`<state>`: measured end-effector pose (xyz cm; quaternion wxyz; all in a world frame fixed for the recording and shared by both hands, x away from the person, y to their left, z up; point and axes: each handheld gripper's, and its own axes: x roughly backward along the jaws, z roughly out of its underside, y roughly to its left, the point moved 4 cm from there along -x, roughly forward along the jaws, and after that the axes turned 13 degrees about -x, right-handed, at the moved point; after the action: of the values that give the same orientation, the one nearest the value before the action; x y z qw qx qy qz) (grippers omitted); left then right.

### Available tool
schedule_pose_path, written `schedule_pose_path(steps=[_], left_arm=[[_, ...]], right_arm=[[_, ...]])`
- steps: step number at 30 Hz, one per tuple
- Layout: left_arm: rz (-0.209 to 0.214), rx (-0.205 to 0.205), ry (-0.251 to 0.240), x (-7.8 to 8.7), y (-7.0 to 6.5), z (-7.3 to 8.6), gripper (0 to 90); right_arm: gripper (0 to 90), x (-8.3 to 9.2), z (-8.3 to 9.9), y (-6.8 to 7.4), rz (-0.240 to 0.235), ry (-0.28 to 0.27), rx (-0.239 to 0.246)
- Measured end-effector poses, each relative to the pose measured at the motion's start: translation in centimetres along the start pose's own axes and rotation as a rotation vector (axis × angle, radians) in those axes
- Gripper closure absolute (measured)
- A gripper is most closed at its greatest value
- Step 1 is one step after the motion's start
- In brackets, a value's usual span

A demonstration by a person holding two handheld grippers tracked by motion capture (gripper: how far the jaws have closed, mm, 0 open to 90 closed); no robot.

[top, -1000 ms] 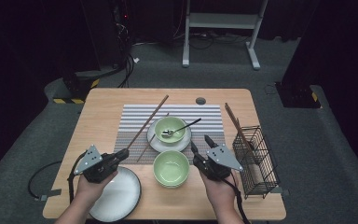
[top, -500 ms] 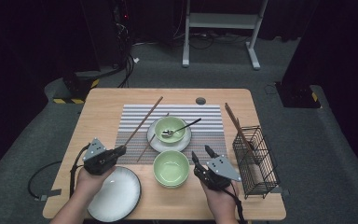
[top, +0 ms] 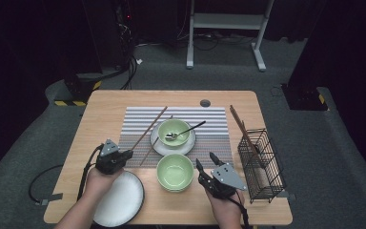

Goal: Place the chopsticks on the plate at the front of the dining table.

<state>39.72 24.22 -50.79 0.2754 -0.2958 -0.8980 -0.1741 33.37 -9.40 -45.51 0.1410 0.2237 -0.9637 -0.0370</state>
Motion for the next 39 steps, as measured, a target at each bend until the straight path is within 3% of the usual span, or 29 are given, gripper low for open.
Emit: schedule_pose_path(steps=[11, 23, 32, 36, 39], left_arm=[[-0.001, 0.009, 0.036, -1.6, -0.2, 0.2, 85.2], [0.005, 0.013, 0.107, -2.5, -0.6, -0.2, 85.2], [0.008, 0.025, 0.123, -2.6, -0.6, -0.2, 85.2], [0.011, 0.028, 0.146, -2.7, -0.6, -0.2, 85.1], [0.010, 0.008, 0.166, -2.9, -0.7, -0.1, 85.2]], right_arm=[[47.8, 0.0, 0.7, -0.8, -0.008, 0.017, -0.026], [47.1, -0.2, 1.4, -1.4, 0.006, 0.051, -0.045], [46.7, -1.1, 0.5, -2.3, 0.023, 0.090, -0.021], [46.7, -1.0, 1.1, -2.4, 0.031, 0.091, -0.016], [46.8, -0.9, 1.6, -2.5, 0.032, 0.093, -0.023]])
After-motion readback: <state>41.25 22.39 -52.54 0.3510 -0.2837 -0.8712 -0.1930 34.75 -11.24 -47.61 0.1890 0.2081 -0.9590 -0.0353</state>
